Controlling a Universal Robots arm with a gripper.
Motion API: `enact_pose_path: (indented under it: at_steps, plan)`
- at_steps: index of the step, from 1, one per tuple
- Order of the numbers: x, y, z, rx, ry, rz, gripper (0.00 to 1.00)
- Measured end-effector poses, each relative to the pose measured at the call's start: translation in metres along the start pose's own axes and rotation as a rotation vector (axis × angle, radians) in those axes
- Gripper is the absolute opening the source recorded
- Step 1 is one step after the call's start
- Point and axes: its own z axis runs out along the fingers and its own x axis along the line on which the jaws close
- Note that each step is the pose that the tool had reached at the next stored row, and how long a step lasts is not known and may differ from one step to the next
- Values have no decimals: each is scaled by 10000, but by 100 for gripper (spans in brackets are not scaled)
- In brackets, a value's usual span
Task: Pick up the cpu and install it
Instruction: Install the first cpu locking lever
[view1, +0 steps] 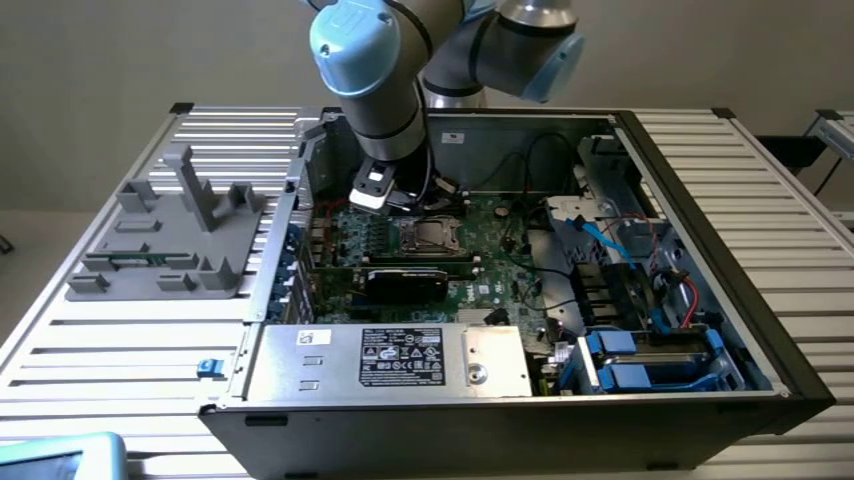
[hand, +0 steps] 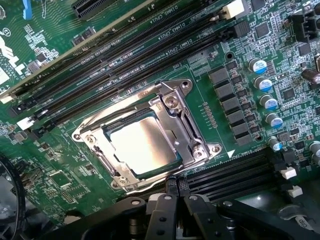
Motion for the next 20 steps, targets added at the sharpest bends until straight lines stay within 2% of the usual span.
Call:
enact_pose_path:
  at_steps: [20]
  plan:
    - [84, -40, 25, -6, 35, 86, 12]
